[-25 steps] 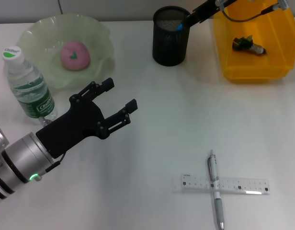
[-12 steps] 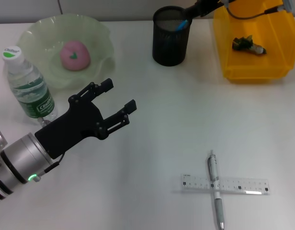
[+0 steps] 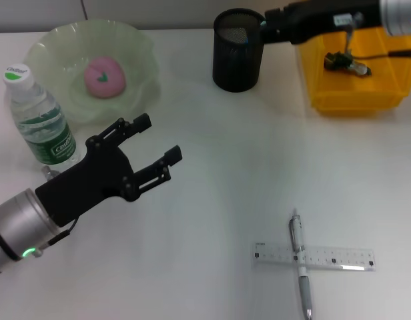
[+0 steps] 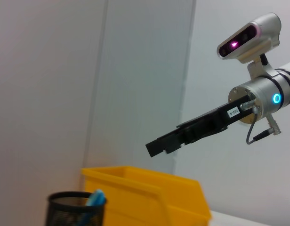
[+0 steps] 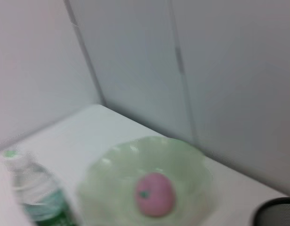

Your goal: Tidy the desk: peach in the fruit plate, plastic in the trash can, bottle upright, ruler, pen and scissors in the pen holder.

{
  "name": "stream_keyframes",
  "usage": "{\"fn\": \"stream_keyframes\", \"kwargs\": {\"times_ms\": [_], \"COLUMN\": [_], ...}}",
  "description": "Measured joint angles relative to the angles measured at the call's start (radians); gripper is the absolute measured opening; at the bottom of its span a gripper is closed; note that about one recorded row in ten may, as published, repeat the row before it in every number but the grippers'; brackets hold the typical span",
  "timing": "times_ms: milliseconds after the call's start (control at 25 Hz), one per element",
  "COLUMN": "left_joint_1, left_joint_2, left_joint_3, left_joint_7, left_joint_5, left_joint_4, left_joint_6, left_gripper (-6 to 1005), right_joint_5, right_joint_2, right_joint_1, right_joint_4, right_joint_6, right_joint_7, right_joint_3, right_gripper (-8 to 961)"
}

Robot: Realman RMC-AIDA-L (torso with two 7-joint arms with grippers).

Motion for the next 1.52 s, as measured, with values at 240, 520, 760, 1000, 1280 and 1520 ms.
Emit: {"fn": "stream_keyframes", "kwargs": {"times_ms": [240, 520, 760, 1000, 1280, 1520], "left_joint_1": [0.016, 0.034, 0.039, 0.029, 0.008, -0.005], "left_joint_2": [0.003, 0.013, 0.039, 0.054, 0.047, 0.045], "left_joint_3": [0.154, 0.306, 0.403, 0.441, 0.438, 0.434], "left_joint_7": [-0.121, -0.178, -0.215, -0.23, -0.228, -0.233], "left_joint_5": [0.0, 0.0, 0.002, 0.064, 0.134, 0.135], "left_joint_4": [0.135, 0.246, 0.283, 0.297, 0.316, 0.316], "left_joint_6": [0.013, 0.008, 0.047, 0.071, 0.046, 0.026], "left_gripper": [811, 811, 811, 811, 811, 811], "right_joint_5": [0.109, 0.094, -0.01, -0.145, -0.192, -0.29], "right_joint_2": [-0.024, -0.038, -0.034, 0.016, 0.018, 0.02], "right_joint_1": [-0.1, -0.122, -0.082, -0.048, -0.015, -0.008], "right_joint_4": [-0.002, -0.004, -0.019, -0.072, -0.108, -0.173], "right_joint_6": [-0.218, -0.427, -0.536, -0.53, -0.448, -0.376], "right_joint_7": [-0.082, -0.13, -0.134, -0.111, -0.009, 0.08], "right_joint_3": [0.005, 0.0, -0.021, -0.12, -0.379, -0.565], "right_gripper": [574, 574, 574, 590, 613, 685]}}
